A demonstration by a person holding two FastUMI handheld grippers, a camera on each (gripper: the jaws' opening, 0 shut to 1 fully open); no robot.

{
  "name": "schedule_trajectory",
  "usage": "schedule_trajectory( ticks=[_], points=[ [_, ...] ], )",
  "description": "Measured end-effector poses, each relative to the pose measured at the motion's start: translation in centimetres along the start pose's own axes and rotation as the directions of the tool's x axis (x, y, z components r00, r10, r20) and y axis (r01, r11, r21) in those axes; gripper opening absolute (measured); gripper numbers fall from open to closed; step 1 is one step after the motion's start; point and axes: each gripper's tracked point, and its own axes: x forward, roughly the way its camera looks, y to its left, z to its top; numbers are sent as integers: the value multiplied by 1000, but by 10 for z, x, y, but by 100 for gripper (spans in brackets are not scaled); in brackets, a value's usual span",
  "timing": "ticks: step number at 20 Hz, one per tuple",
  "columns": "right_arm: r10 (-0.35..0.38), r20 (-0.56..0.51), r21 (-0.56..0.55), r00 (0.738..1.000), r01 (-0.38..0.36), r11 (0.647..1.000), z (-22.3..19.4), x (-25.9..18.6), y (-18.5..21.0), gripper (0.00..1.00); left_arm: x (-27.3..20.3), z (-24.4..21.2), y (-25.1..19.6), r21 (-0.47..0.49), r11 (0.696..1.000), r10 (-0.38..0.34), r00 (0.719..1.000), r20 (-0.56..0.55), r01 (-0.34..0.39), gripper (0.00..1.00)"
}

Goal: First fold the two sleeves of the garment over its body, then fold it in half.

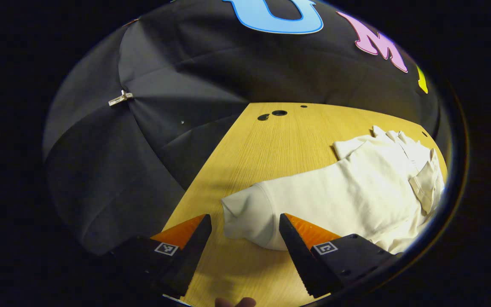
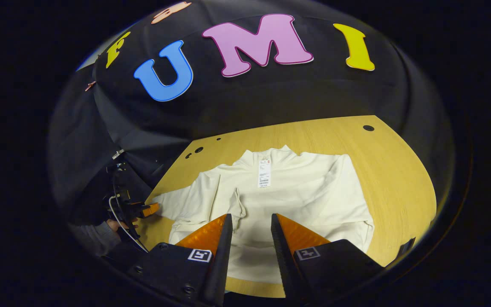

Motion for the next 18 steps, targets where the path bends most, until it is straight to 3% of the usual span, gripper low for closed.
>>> schedule_trajectory(
  ticks=[6, 8, 11, 14, 15, 18],
  points=[
    [-38, 10, 59, 999, 38, 998, -4, -30, -20, 55, 14, -9, -1, -26, 1000, -19, 999, -45, 18, 99],
    [-45, 16, 74, 999, 43, 996, -5, -36, -24, 55, 17, -14, -11, -61, 995, -82, 994, -69, 78, 100],
    [-47, 10, 95, 999, 45, 994, -10, -42, -26, 56, 18, -11, -21, -84, 990, -121, 987, -106, 112, 67],
    [-51, 14, 99, 999, 49, 994, -9, -50, -32, 55, 17, -4, -29, -69, 990, -127, 985, -114, 120, 25],
    [-52, 16, 98, 999, 50, 994, -9, -52, -33, 55, 17, -5, -30, -69, 991, -125, 985, -118, 117, 17],
    [-54, 24, 91, 998, 52, 995, -4, -57, -40, 55, 8, -3, -33, -52, 990, -135, 983, -126, 130, 10]
  ],
)
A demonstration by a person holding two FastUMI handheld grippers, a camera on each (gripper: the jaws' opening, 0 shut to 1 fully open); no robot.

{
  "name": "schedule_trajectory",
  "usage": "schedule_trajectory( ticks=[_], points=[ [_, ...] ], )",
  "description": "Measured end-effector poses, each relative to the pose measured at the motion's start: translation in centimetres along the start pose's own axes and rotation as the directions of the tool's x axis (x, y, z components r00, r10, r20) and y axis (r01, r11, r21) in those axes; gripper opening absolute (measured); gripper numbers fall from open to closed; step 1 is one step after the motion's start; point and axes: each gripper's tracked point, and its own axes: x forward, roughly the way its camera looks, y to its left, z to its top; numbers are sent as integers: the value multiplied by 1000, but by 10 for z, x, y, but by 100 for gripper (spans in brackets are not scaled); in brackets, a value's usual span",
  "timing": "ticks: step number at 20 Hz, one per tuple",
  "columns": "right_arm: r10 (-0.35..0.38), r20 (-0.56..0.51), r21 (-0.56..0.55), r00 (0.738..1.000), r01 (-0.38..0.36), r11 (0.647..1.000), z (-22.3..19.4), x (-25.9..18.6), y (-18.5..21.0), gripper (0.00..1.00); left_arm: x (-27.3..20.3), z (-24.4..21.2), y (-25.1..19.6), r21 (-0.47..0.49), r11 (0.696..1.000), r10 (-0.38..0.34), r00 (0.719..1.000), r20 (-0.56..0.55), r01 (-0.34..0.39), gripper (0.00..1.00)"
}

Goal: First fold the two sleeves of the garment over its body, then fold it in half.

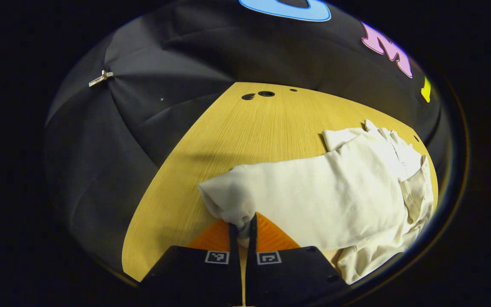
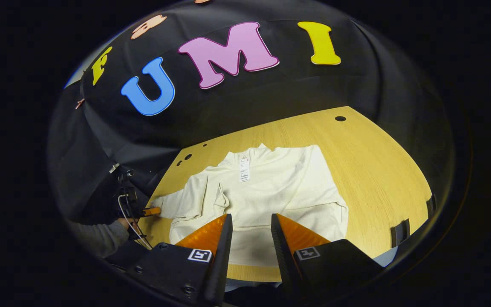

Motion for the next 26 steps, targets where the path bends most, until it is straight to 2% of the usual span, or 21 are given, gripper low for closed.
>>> schedule_trajectory(
  ticks=[5, 12, 19, 26],
  points=[
    [-7, 3, 12, 1000, 7, 1000, 4, -7, -16, 55, -44, 38, -25, 49, 999, -18, 985, 171, 10, 7],
    [-20, -6, 28, 1000, 20, 999, 5, -9, -40, 55, -113, 86, -130, 103, 984, -173, 934, 313, 148, 6],
    [-36, 0, 53, 999, 36, 998, 8, -12, -63, 55, -131, 101, -235, 217, 942, -314, 898, 307, 256, 7],
    [-83, -18, 99, 996, 85, 991, 7, -15, -99, 55, -132, 86, -321, 275, 901, -405, 879, 253, 336, 6]
  ],
)
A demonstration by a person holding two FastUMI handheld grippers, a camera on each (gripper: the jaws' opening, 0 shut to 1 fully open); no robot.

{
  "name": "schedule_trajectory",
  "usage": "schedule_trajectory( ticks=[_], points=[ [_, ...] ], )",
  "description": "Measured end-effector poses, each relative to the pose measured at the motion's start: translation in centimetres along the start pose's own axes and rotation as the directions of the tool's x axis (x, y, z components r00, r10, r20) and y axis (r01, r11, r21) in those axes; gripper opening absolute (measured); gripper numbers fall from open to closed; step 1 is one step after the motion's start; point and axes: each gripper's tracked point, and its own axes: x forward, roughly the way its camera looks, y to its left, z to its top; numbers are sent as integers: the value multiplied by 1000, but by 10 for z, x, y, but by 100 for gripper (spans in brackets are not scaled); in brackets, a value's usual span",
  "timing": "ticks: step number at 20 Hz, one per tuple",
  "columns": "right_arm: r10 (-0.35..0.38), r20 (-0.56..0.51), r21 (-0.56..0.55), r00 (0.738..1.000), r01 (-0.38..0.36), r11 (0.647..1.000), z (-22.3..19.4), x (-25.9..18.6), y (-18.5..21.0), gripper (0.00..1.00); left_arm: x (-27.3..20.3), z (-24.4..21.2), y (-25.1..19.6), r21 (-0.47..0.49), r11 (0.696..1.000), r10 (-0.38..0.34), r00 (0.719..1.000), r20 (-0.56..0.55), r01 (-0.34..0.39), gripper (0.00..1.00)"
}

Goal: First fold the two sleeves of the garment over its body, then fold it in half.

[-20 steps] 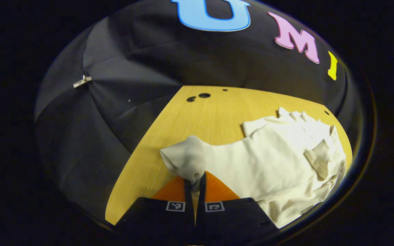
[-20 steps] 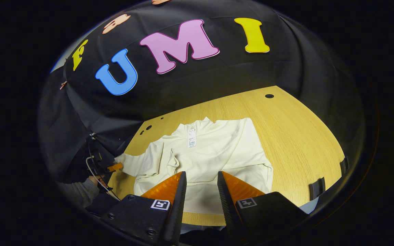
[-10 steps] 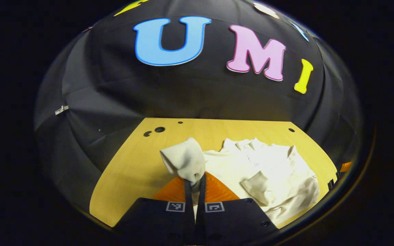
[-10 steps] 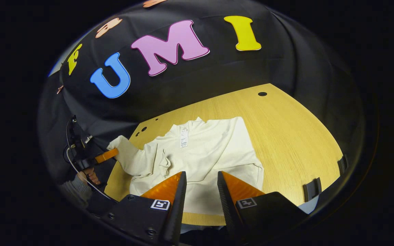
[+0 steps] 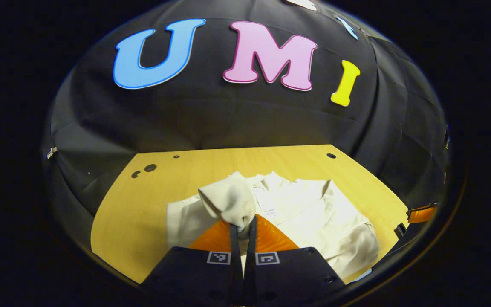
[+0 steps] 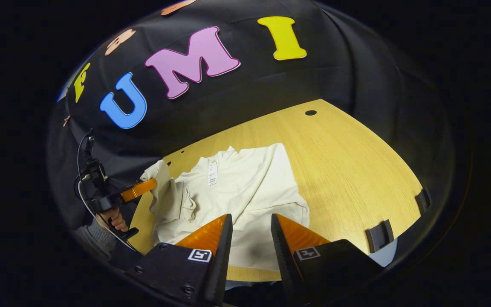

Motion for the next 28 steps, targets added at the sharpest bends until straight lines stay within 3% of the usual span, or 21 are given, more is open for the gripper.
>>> schedule_trajectory(
  ticks=[8, 12, 13, 14, 15, 20, 23, 25, 26, 27, 28],
  points=[
    [-26, -32, 25, 999, 27, 999, -6, 4, -30, 55, 41, -31, -68, 62, 995, -72, 994, -78, 77, 6],
    [-38, -52, 38, 998, 40, 998, -12, 3, -46, 55, 63, -56, -92, 84, 994, -65, 989, -131, 76, 6],
    [-40, -55, 41, 998, 42, 998, -12, 2, -49, 55, 68, -62, -97, 90, 993, -59, 988, -142, 73, 12],
    [-43, -57, 42, 997, 45, 998, -13, 2, -52, 55, 73, -69, -102, 94, 993, -55, 986, -158, 70, 2],
    [-45, -59, 40, 997, 47, 998, -12, 2, -56, 55, 77, -76, -105, 97, 993, -46, 984, -174, 64, 7],
    [-54, -64, 27, 997, 55, 998, -13, 3, -70, 55, 88, -94, -114, 108, 994, -3, 977, -212, 26, 13],
    [-56, -66, 26, 996, 58, 998, -15, 4, -70, 55, 85, -97, -124, 108, 992, -37, 973, -228, 63, 31],
    [-82, -65, -23, 995, 81, 996, -18, 5, -74, 56, 76, -95, -122, 137, 989, -29, 974, -224, 61, 56],
    [-88, -67, -45, 994, 85, 995, -19, 5, -73, 56, 70, -93, -120, 147, 988, -21, 977, -213, 53, 59],
    [-87, -70, -57, 994, 83, 995, -21, 5, -73, 57, 62, -89, -116, 152, 988, -11, 979, -202, 42, 68],
    [-88, -73, -61, 993, 84, 995, -22, 5, -72, 43, 51, -86, -111, 154, 987, -5, 981, -193, 35, 71]
  ],
)
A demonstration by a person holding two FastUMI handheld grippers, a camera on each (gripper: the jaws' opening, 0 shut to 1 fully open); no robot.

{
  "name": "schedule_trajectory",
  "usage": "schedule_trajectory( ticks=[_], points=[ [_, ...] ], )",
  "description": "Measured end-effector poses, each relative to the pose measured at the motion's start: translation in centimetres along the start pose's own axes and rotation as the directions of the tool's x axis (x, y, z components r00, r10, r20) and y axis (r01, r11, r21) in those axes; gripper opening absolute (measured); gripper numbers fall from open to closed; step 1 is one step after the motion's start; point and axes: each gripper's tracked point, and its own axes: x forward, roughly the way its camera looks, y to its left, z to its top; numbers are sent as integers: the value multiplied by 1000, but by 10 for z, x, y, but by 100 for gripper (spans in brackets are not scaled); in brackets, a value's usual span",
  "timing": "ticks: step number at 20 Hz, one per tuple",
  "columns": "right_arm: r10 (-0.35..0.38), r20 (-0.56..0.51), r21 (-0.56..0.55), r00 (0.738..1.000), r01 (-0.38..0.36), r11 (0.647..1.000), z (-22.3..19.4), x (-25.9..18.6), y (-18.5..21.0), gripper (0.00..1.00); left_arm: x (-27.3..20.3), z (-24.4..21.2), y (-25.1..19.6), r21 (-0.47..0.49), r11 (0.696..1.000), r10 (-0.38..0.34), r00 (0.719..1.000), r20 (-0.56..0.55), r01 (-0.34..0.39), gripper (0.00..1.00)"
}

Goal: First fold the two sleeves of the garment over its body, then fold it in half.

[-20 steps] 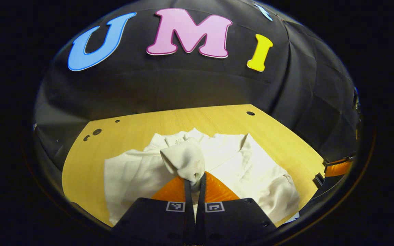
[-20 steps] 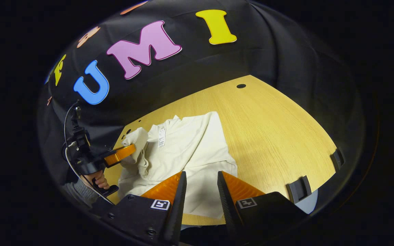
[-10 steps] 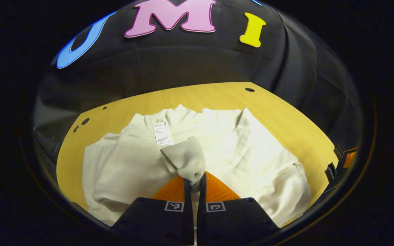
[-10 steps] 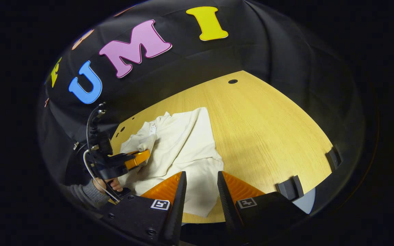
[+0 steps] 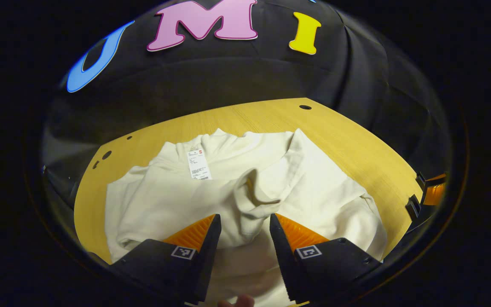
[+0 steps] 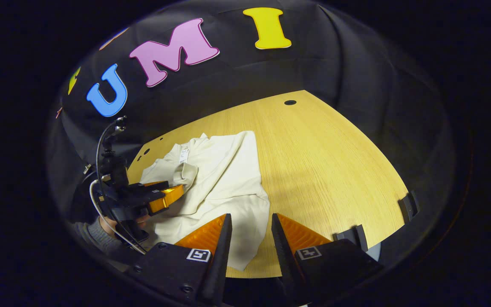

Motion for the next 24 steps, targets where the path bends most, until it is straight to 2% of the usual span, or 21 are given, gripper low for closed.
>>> schedule_trajectory(
  ticks=[1, 4, 7, 10, 11, 12, 13, 14, 16, 17, 18, 24],
  points=[
    [-4, 2, -5, 1000, 4, 1000, -2, 0, 0, 59, -11, -2, 2, -2, 1000, -11, 1000, 6, 11, 73],
    [-3, -10, -32, 1000, 3, 999, -11, 4, 12, 59, -51, -7, 20, -23, 999, -22, 999, 27, 23, 73],
    [1, -32, -63, 999, -3, 998, -28, 5, 22, 60, -92, -26, 46, -82, 996, -15, 999, 35, 18, 73],
    [0, -63, -95, 998, -6, 995, -50, 7, 27, 60, -123, -55, 79, -121, 992, 25, 999, 23, -22, 73],
    [-2, -76, -105, 997, -6, 994, -58, 8, 28, 46, -132, -69, 88, -129, 991, 37, 999, 7, -36, 73],
    [-7, -85, -116, 996, -3, 993, -66, 8, 27, 60, -138, -84, 97, -140, 989, 53, 999, -8, -53, 72],
    [-11, -98, -116, 995, -1, 993, -75, 10, 25, 46, -144, -100, 106, -152, 986, 68, 997, -27, -71, 73],
    [-16, -113, -110, 994, 3, 994, -84, 11, 24, 59, -151, -114, 113, -165, 982, 82, 995, -47, -89, 73],
    [-28, -138, -95, 990, 15, 995, -101, 9, 21, 63, -163, -139, 125, -183, 976, 108, 991, -75, -121, 73],
    [-36, -148, -90, 988, 23, 996, -107, 10, 18, 51, -168, -150, 131, -192, 972, 122, 989, -87, -137, 73],
    [-42, -156, -88, 987, 28, 996, -113, 10, 16, 65, -172, -160, 135, -206, 967, 128, 986, -103, -147, 73],
    [-48, -184, -87, 982, 33, 996, -129, 12, 14, 66, -179, -204, 145, -294, 936, 144, 973, -178, -193, 73]
  ],
)
